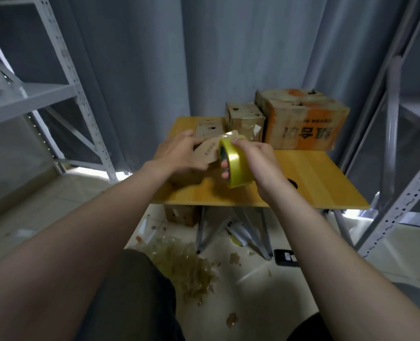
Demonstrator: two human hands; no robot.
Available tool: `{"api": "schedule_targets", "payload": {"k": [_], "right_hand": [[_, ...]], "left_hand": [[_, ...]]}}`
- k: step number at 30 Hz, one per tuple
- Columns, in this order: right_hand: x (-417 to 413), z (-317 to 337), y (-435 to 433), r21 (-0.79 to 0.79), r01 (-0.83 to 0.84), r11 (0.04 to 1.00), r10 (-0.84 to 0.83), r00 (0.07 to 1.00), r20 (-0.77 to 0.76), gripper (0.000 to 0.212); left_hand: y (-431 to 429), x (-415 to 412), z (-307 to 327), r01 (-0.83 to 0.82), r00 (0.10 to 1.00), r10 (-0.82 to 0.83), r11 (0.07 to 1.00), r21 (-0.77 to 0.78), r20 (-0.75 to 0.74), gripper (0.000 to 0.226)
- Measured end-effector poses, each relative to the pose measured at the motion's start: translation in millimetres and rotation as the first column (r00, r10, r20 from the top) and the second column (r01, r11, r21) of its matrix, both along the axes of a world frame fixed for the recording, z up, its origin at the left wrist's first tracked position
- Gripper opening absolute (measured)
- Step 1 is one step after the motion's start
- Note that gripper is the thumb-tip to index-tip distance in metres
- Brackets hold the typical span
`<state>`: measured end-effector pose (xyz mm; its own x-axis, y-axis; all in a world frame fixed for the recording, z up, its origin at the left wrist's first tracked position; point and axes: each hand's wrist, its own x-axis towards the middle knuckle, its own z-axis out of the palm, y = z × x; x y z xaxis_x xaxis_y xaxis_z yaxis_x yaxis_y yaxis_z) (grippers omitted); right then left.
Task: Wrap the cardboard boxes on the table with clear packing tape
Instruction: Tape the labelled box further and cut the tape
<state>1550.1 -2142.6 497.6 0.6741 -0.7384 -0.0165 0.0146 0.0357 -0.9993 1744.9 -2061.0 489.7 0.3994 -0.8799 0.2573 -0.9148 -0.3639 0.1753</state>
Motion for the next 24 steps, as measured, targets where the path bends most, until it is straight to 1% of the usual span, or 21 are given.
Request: {"api": "schedule_targets", "payload": {"k": [3, 6, 8, 10, 14, 18, 21, 24], "right_hand": [[10.8, 4.7, -13.1, -0.052, 0.018, 0.999, -0.016, 0.999, 0.044, 0.031], [17.7, 1.2, -26.1, -0.047, 0.030, 0.998, -0.030, 0.999, 0.011, 0.031], [19.8, -1.9, -33.5, -0.024, 0.054, 0.998, -0.054, 0.999, 0.002, 0.032], [21.1, -2.4, -38.7, -0.013, 0.066, 0.998, -0.066, 0.998, 0.013, 0.033], [22.0, -3.4, -38.3, -0.057, 0.074, 0.996, -0.077, 0.996, -0.042, 0.030], [18.1, -15.4, -33.5, -0.037, 0.088, 0.995, -0.090, 0.994, -0.059, 0.037], [15.9, -29.0, -32.6, -0.041, 0.097, 0.995, -0.102, 0.983, -0.152, 0.042], [14.8, -39.9, -32.7, -0.028, 0.105, 0.994, -0.108, 0.972, -0.210, 0.047]], "left_hand": [[-13.3, 7.3, 3.0, 0.010, 0.998, -0.014, 0.998, 0.057, 0.061, 0.080], [-28.5, 10.0, -2.9, 0.037, 0.992, -0.054, 0.988, 0.147, 0.112, 0.071], [-38.1, 11.9, -12.4, 0.004, 0.991, -0.027, 0.984, 0.179, 0.130, 0.072], [-43.4, 16.3, -22.0, -0.026, 0.991, 0.003, 0.984, 0.177, 0.132, 0.076], [-48.4, 25.5, -23.8, 0.005, 0.997, -0.018, 0.987, 0.158, 0.079, 0.073], [-53.1, 32.8, -24.6, 0.018, 1.000, -0.021, 0.982, 0.185, 0.012, 0.074], [-54.9, 37.6, -25.7, 0.018, 0.999, -0.009, 0.979, 0.204, -0.049, 0.074], [-56.5, 39.7, -25.4, 0.020, 0.999, -0.009, 0.975, 0.221, -0.051, 0.073]]}}
